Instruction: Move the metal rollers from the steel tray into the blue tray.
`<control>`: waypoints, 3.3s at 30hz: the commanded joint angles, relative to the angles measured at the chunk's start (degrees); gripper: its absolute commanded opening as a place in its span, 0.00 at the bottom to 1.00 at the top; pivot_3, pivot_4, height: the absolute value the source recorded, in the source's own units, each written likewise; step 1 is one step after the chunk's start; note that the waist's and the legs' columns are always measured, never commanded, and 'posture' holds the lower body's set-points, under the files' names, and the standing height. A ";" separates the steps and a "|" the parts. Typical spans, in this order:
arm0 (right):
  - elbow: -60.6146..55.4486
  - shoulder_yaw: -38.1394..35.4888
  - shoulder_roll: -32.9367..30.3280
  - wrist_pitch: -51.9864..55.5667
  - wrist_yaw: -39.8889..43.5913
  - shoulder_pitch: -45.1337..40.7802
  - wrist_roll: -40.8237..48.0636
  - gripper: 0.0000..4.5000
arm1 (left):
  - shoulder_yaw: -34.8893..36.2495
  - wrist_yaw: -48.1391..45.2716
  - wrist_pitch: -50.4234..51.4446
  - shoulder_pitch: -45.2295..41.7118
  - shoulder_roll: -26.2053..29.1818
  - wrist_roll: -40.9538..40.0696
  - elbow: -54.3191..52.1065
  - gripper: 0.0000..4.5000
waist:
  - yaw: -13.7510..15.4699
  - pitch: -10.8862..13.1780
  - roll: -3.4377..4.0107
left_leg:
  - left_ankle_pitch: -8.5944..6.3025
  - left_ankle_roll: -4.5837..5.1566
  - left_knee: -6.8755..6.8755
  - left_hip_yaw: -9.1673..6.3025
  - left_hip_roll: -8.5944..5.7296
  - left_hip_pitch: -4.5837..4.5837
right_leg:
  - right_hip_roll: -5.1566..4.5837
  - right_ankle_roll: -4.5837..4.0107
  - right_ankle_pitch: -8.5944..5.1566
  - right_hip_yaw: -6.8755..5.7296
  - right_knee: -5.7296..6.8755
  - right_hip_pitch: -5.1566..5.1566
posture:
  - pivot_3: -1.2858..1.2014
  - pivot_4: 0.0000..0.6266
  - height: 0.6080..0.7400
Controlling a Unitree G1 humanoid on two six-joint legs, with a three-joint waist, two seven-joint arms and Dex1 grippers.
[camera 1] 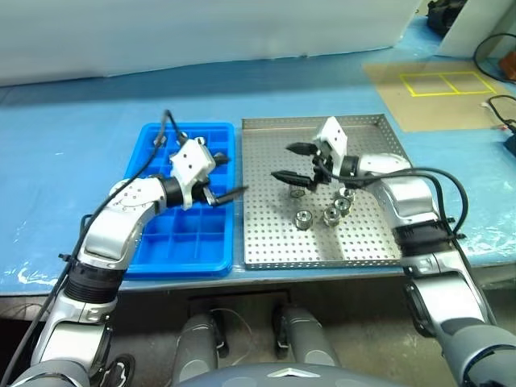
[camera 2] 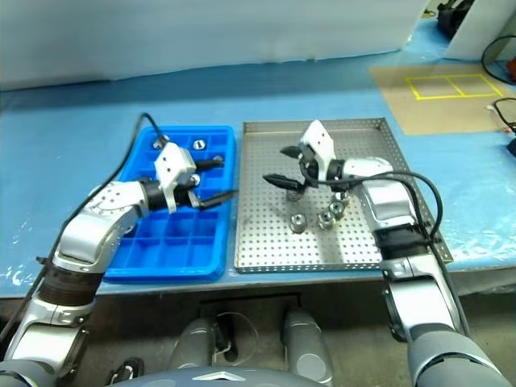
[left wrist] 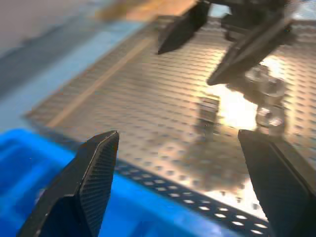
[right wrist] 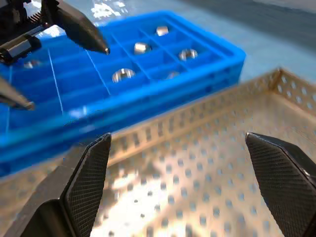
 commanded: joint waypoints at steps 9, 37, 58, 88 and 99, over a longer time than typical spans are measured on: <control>-20.75 -8.18 -2.85 8.88 -9.78 13.58 4.57 1.00 | -4.53 -7.37 -15.57 -15.00 -6.07 6.15 26.79 0.90 | -8.20 -0.01 0.02 | -0.13 0.02 0.19 -0.04 -0.08 0.14 | 0.00 0.09 0.00 0.00 -0.11 0.36 | 0.16 0.24 1.00; -21.36 -6.41 -2.29 9.07 -13.34 13.10 6.38 1.00 | -3.90 -11.51 -21.89 -21.29 -7.64 13.50 46.13 0.90 | -18.85 -0.01 0.03 | -0.49 0.81 0.52 -0.58 -0.29 -0.73 | -0.31 0.70 0.16 -0.98 -1.18 0.64 | 0.17 0.24 1.00; -20.41 -4.79 -1.39 8.31 -13.70 12.03 6.10 1.00 | -3.72 -2.21 -24.42 -22.68 -10.40 18.67 56.63 0.65 | -19.09 -0.01 0.03 | -0.64 1.02 0.95 -0.59 -0.34 -0.68 | -0.39 0.89 0.26 -0.97 -1.17 0.84 | 0.17 0.24 1.00; -10.14 2.33 3.88 3.07 -7.90 4.01 4.94 1.00 | 12.62 9.98 -4.42 6.87 -2.72 8.15 -4.93 0.30 | -18.82 0.01 0.04 | -0.68 1.12 0.99 -0.58 -0.23 -0.80 | -0.51 0.88 0.32 -1.00 -0.90 0.62 | 0.27 0.24 1.00; 3.45 9.02 11.62 -3.79 2.94 -7.22 2.91 1.00 | 26.87 29.19 8.10 27.32 -6.31 9.02 -30.10 0.30 | -10.82 0.09 0.07 | -0.54 0.52 0.99 -0.64 -0.14 -0.42 | -0.50 0.81 0.35 -1.02 -0.57 0.79 | 0.38 0.24 1.00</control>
